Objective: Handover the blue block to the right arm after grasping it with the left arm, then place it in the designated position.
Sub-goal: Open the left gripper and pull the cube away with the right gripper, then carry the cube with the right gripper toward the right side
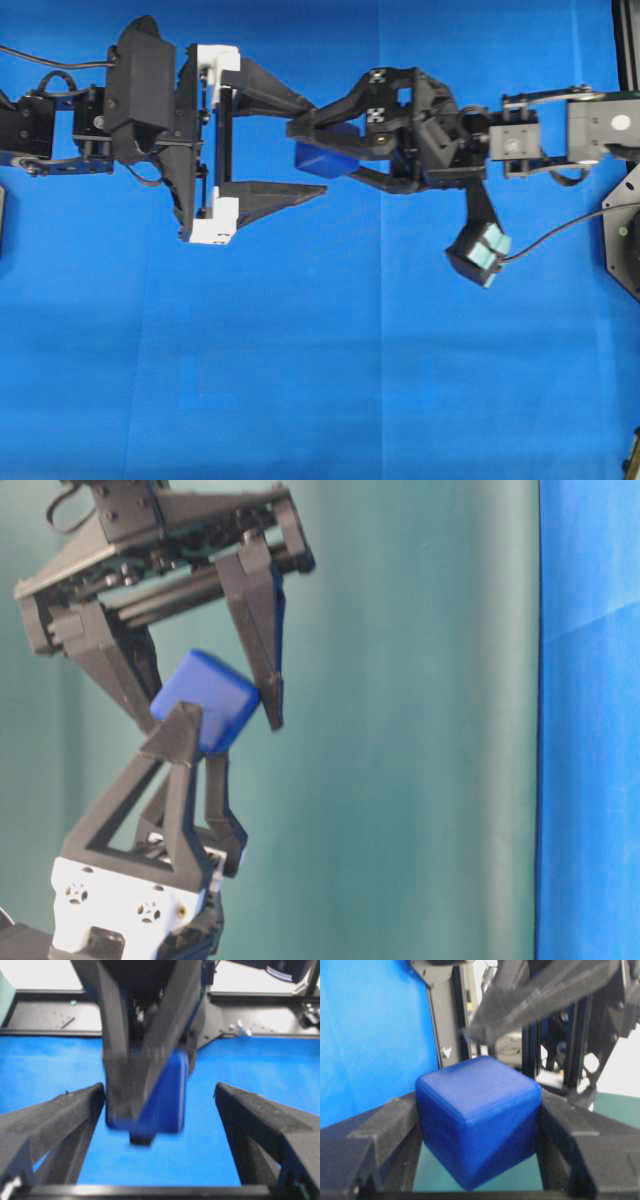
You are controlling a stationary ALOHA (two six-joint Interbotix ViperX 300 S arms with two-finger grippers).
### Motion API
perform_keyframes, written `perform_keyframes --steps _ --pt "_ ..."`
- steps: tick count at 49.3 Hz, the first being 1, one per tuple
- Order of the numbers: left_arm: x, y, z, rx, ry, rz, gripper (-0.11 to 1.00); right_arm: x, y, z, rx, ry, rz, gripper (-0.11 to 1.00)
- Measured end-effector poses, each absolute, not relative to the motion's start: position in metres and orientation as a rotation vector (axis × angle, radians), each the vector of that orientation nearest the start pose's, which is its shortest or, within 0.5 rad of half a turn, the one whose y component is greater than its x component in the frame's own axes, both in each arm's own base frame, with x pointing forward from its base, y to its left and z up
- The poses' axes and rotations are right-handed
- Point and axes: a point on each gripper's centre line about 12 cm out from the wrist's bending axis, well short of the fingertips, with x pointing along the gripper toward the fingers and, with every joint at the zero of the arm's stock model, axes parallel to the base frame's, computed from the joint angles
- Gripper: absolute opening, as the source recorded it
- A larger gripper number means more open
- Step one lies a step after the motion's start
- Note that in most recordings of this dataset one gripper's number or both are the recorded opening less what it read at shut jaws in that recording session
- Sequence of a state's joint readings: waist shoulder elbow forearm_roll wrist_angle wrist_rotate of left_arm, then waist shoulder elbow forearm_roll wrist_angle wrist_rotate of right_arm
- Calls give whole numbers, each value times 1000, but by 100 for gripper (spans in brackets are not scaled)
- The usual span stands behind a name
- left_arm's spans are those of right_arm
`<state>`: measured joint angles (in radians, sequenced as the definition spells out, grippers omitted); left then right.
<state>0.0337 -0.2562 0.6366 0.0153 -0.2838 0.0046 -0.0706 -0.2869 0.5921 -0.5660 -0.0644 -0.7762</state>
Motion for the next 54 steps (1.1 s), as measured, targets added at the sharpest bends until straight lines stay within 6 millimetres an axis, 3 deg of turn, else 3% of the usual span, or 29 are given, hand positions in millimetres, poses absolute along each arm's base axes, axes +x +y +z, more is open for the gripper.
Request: perform_keyframes --steps 28,48,54 --pt "365 17 309 17 96 44 93 309 -26 324 -1320 287 87 52" --pt "363 17 310 15 92 44 93 304 -26 326 -1268 297 73 52" --pt "363 17 310 17 92 44 93 303 -25 327 -1136 291 57 52"
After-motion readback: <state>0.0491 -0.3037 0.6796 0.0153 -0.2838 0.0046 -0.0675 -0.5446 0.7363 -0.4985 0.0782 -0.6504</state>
